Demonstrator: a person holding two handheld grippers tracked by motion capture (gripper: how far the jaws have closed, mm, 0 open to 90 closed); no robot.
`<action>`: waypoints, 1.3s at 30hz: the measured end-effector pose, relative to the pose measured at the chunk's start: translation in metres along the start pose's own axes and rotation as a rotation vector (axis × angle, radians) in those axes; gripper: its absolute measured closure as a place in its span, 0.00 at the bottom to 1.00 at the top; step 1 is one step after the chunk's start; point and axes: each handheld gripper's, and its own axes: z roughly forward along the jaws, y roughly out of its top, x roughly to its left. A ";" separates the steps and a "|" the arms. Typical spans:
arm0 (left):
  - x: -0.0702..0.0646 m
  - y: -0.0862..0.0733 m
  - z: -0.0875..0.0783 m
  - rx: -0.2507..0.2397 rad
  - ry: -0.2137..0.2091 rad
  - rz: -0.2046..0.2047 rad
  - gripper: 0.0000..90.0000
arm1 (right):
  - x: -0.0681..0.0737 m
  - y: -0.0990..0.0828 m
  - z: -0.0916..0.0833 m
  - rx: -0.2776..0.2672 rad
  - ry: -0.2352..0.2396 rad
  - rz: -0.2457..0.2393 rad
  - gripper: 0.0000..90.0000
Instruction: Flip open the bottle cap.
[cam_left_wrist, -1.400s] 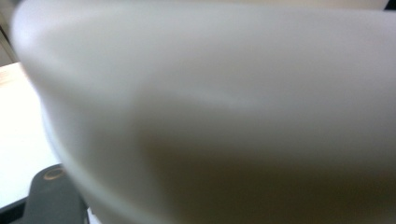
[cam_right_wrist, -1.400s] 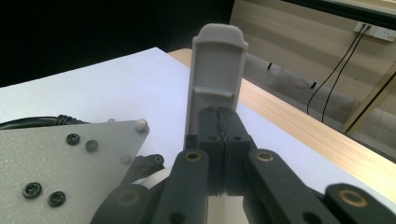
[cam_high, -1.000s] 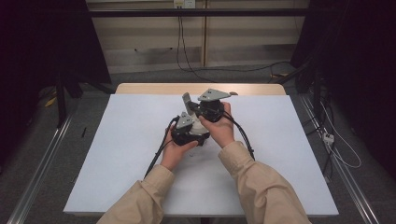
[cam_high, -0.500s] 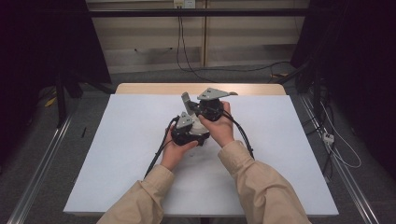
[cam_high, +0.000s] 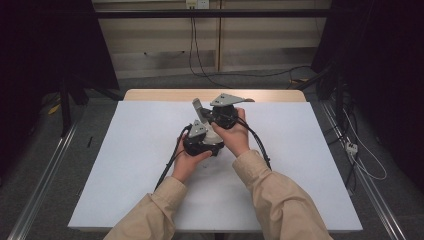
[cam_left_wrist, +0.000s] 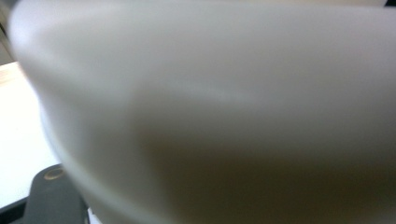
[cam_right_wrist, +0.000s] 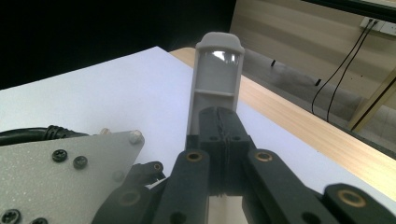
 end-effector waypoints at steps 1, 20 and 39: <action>0.000 0.000 0.000 0.000 0.001 0.000 0.21 | 0.000 0.000 0.000 -0.001 0.000 0.002 1.00; -0.001 0.000 0.000 0.000 0.018 -0.012 0.21 | 0.000 -0.001 0.005 0.006 0.005 0.004 1.00; -0.001 0.000 0.000 0.006 0.005 0.002 0.21 | 0.000 -0.002 0.010 0.007 0.009 0.020 1.00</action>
